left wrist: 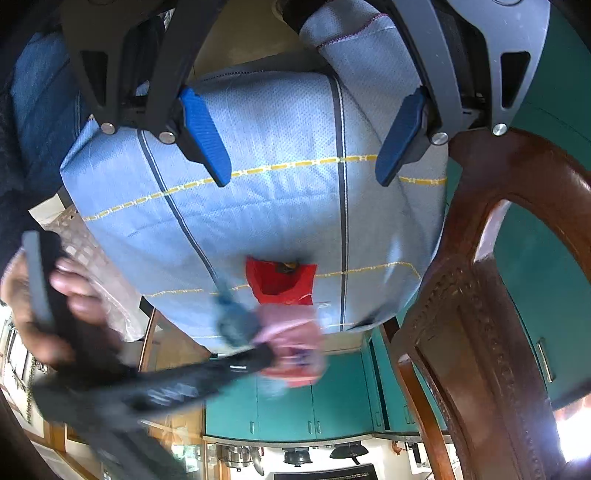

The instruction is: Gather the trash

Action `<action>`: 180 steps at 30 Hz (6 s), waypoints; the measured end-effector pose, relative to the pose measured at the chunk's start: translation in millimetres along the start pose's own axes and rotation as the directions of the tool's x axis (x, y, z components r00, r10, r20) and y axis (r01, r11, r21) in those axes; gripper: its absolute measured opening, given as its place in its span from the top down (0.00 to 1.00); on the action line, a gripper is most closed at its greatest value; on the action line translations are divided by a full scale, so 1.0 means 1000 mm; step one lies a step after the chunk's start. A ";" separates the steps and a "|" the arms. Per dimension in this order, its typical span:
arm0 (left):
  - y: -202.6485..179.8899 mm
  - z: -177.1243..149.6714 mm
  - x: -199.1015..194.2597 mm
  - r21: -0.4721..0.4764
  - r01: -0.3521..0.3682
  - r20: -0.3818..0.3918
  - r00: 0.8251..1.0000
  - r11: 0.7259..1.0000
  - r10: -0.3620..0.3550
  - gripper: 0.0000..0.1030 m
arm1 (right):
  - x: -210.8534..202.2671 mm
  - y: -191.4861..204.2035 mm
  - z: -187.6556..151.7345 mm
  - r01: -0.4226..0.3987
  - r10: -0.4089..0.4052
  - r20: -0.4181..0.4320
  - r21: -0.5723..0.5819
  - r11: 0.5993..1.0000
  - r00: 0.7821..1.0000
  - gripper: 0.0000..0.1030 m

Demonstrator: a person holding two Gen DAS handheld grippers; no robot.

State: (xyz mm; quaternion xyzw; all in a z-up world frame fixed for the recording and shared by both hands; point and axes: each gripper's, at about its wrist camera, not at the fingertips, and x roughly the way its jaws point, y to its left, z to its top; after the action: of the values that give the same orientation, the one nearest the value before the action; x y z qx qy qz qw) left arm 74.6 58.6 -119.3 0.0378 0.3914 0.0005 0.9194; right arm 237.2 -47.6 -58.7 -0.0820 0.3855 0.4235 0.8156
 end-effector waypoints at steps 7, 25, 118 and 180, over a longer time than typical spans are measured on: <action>0.002 0.004 0.004 -0.033 -0.012 -0.017 1.000 0.999 0.012 0.22 | -0.003 -0.035 -0.038 0.035 -0.026 -0.074 0.120 0.992 0.997 0.80; 0.004 0.023 0.026 -0.076 -0.008 -0.062 0.998 0.997 0.003 0.21 | -0.031 -0.063 -0.055 0.140 -0.140 -0.021 0.250 0.958 0.990 0.50; -0.030 0.117 0.009 -0.125 -0.076 0.134 0.987 0.989 0.093 0.51 | -0.006 -0.049 -0.112 0.427 -0.409 -0.214 0.048 0.903 0.887 0.45; -0.095 0.142 0.102 -0.003 -0.096 0.101 0.990 0.995 0.095 0.17 | -0.159 -0.169 -0.154 0.394 -0.574 0.075 0.654 0.645 0.816 0.43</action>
State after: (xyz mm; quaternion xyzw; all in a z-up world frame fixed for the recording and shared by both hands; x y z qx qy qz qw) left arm 245.1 -43.2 -101.5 0.0573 0.3420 0.0423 0.9370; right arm 224.3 -324.3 -86.5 0.1450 0.3468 0.0462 0.9255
